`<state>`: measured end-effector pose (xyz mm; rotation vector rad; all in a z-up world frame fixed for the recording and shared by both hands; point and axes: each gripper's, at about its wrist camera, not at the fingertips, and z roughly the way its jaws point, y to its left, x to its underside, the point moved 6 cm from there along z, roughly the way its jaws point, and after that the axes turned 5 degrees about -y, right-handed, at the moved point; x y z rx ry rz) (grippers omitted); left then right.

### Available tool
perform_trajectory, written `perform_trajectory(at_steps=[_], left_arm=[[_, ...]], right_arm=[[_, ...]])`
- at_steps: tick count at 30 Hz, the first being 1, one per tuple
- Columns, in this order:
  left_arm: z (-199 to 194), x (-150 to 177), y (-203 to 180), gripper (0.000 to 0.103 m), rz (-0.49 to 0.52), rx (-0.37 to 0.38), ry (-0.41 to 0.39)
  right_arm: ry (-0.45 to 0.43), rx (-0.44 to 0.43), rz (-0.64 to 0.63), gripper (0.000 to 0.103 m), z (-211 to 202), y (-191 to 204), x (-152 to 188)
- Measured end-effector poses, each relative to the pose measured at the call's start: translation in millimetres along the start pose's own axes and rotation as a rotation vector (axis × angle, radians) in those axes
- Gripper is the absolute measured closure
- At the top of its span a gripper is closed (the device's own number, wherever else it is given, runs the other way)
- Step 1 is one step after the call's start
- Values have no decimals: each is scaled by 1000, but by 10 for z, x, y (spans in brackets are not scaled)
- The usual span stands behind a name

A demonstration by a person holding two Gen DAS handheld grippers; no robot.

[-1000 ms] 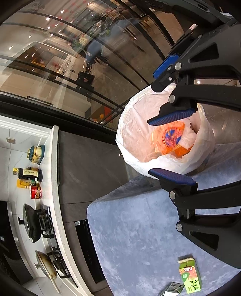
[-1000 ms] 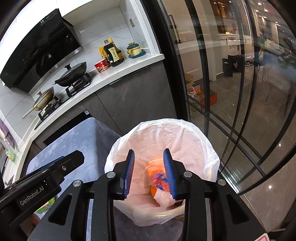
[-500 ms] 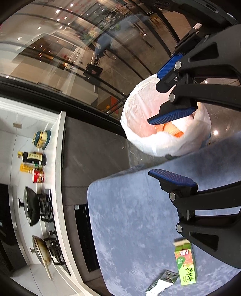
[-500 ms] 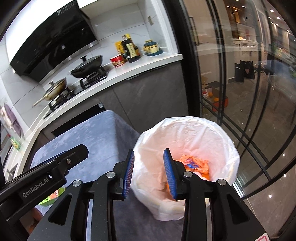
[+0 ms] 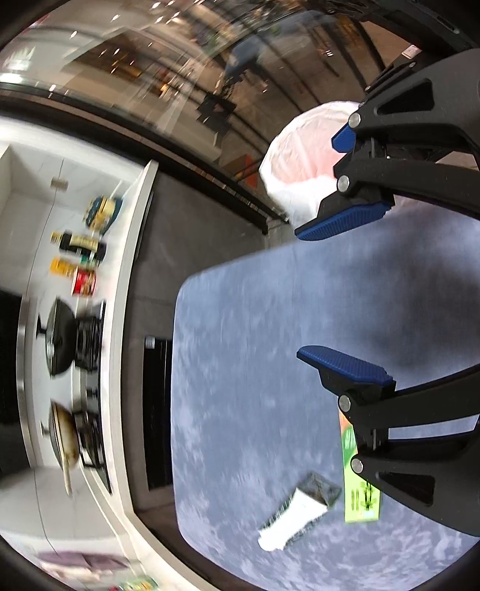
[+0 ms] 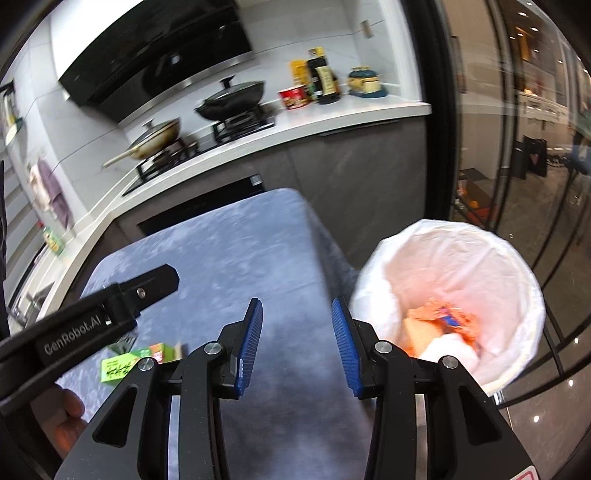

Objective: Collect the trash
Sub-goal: 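Move both tools back over the milk carton and green box on the table, then grasp the white-green milk carton with the left tool while the right tool grasps the green NB box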

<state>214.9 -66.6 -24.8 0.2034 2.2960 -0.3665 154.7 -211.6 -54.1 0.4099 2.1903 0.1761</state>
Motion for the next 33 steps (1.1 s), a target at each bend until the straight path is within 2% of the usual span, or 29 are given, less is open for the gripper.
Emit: perform_trajectory(at_steps=[4,17,24,33], left_arm=[[-79,-16,446,40,-65,-57,-10],[-196,78,1782,39,-197,-239,4],[-156,139,2209,39,-242,-284,26],[-4,173,2513,38,-293,-305,52]], right_arm=[[26,-32,-32,64,92,313,91],[139,-135,-160,63,574,1361,492],[195,-166,-210,63,849,1786,665],[234,-165,-258,63,1124,2052,722]])
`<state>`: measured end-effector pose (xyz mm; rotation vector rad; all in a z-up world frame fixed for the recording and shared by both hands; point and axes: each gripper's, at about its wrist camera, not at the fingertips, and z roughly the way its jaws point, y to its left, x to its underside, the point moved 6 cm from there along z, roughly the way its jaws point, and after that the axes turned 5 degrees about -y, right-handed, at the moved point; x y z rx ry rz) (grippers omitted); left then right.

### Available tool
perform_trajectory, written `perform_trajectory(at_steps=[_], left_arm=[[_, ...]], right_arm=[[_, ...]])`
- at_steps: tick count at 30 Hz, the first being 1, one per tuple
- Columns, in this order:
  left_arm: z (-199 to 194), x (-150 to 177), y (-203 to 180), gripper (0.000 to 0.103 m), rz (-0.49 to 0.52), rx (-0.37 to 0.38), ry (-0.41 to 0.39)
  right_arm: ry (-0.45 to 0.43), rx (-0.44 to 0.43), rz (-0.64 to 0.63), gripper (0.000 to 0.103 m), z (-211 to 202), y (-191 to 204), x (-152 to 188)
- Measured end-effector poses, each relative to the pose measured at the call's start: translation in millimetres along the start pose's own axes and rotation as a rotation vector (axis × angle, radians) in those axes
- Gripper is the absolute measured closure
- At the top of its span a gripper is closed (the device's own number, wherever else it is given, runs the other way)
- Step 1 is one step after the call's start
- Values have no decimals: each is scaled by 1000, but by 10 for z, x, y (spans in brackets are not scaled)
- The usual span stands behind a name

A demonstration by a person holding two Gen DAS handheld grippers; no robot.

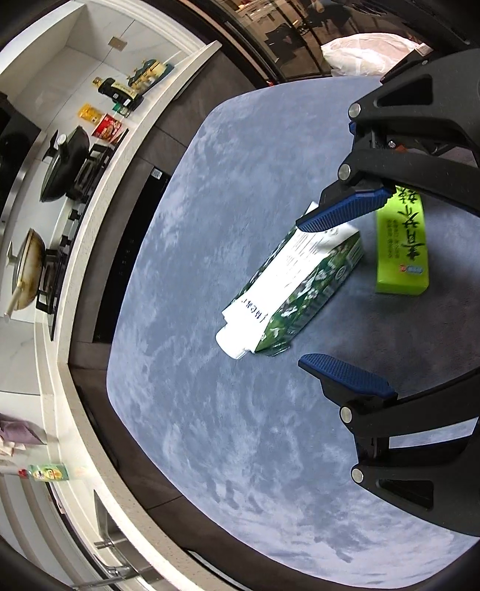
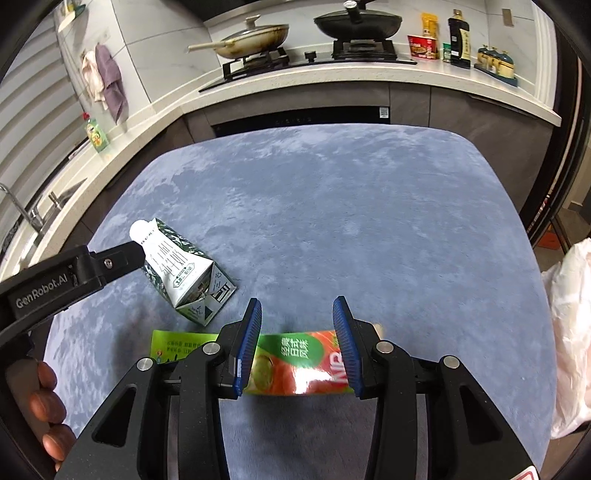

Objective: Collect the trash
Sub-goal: 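Grasp the white-green milk carton with the left tool while the right tool grasps the green NB box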

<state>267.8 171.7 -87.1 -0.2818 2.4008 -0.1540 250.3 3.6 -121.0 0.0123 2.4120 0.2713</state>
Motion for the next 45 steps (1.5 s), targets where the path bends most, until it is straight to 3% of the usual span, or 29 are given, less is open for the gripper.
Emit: perform_trajectory(at_steps=[7,20,26,33,36,40,45], left_arm=[[173,-61,37,31,-24,-5,17],[588,-7,-64,22,-29,-19,89],[603,34,-99,22,-11,-20,90],[407,208,-40,28,56,-5,105],[413,415,22,47,110,-31,174],[345,567,106,47,141,-62,155],[310,548,137,48,115,-41,151]], right_arm=[[32,5,-20,63,135,8,63],[84,-43,-41,63,-119,-20,374],[97,-45,-31,63,-206,-49,476],[107,-51,-4,59,-326,-115,574],[101,-56,4,58,-394,-123,605],[104,-59,0,57,-476,-111,667],[91,-64,-7,53,-572,-104,711]])
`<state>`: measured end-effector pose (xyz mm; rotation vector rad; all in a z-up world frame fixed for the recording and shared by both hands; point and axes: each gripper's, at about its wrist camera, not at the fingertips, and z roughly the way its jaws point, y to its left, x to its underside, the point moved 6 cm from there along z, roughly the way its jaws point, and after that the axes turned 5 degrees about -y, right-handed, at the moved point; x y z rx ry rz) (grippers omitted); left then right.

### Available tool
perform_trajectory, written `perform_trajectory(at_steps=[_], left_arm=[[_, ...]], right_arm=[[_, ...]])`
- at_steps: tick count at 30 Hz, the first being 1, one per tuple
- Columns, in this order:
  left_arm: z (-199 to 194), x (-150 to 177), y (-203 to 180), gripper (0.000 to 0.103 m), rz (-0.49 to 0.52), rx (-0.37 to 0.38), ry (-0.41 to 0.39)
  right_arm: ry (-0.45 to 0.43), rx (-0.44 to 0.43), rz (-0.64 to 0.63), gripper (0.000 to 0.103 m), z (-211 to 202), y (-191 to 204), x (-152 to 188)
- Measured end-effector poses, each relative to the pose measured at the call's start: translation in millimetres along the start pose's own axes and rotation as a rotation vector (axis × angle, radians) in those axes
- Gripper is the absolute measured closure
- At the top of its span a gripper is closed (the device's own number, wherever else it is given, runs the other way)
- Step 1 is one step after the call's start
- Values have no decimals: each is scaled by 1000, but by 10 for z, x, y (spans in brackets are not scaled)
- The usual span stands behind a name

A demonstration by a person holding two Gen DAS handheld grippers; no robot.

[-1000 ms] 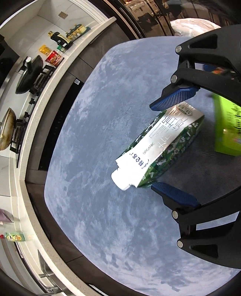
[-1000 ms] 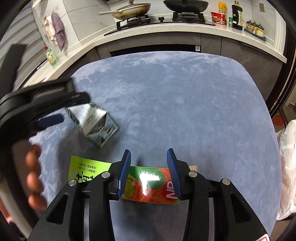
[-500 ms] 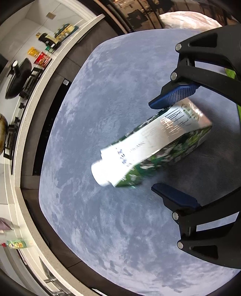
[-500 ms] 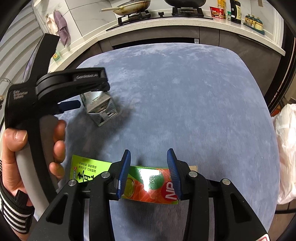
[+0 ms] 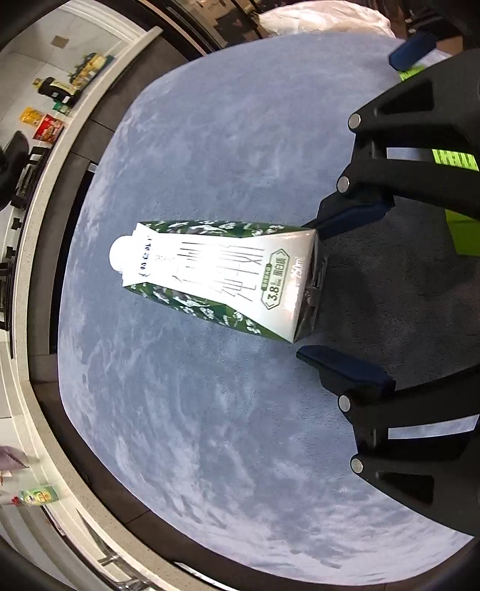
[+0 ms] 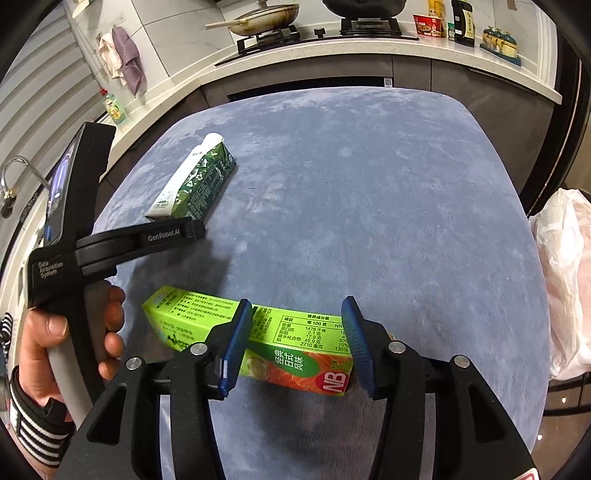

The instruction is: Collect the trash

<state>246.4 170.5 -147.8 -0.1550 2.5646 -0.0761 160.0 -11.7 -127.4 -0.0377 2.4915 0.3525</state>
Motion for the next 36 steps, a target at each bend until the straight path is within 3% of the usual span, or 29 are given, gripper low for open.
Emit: perform_trajectory(at_steps=[4,10,15,17,18,19,36], left_arm=[[-91,-51,6,47,-15,11,-18],[-278,-140,-41,32,-4,13,-72],[-99,-311,-116,31,13,19,-54],[24,-324,-161,36,41,4,-32],[94,-314,-178,48,50,5,-13],[111,-281,-178,53,50,4,1],[-317,324,188,54,45,-10,2]], right_arm=[[-4,9,21,53,-34,-61,17],[-32,2,102,51,-161,-229,7],[-50,17,138,49,-272,-352,56],[-49,23,155,48,-278,-405,72],[-46,27,162,48,-275,-430,76],[-45,28,165,48,-274,-448,76],[-9,-16,138,48,-262,-312,317]])
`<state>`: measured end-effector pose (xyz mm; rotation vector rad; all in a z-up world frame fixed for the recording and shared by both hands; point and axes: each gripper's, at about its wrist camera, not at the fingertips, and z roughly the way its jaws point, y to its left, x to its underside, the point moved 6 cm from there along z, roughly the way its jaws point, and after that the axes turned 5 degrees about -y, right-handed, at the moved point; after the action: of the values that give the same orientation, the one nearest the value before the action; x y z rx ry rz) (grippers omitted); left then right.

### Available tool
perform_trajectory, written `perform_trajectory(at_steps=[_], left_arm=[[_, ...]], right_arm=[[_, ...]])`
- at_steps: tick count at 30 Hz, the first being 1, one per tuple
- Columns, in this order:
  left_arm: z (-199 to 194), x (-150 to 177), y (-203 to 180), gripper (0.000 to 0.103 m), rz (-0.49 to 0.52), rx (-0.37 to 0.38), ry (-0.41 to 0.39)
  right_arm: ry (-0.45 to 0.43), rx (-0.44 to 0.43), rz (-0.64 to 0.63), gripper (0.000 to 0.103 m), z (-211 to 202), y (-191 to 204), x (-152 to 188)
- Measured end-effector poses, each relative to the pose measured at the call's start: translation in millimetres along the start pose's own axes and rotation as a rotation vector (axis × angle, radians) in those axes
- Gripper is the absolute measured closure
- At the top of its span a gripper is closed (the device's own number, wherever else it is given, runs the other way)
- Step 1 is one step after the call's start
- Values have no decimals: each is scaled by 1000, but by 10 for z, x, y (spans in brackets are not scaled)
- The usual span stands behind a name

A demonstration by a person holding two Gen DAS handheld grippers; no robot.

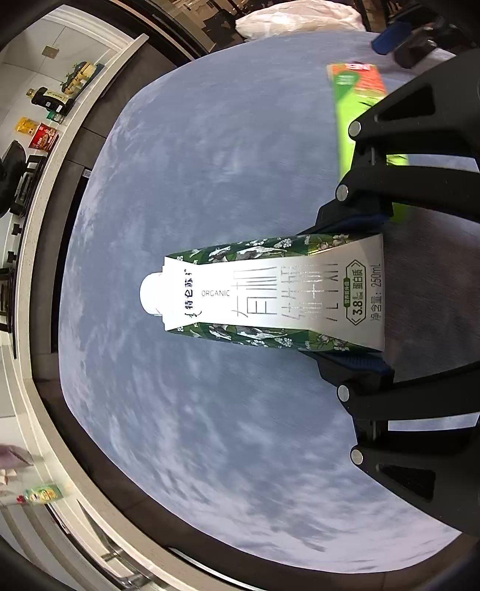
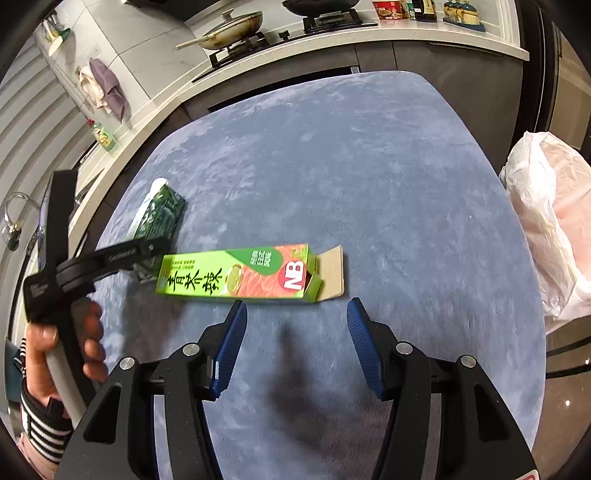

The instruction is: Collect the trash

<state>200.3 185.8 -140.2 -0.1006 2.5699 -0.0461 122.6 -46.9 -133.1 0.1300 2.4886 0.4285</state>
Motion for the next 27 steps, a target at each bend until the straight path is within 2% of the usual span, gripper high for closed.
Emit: perform_trajectory(at_steps=[8,16,21,27], left_arm=[[-239,427,156,54,-25,1,29],[-407,727,0,54,-13,24,54],[-465,830,-147,54,-16,48,73],[-449,854,-262,54,-4,30,67]], right_arm=[[5,2,-13,48,-4,8,78],[12,7,-12,48,46,-31,134],[-26,8,-9,48,20,-73,-54],[-58,-8,-38,48,127,10,-333]])
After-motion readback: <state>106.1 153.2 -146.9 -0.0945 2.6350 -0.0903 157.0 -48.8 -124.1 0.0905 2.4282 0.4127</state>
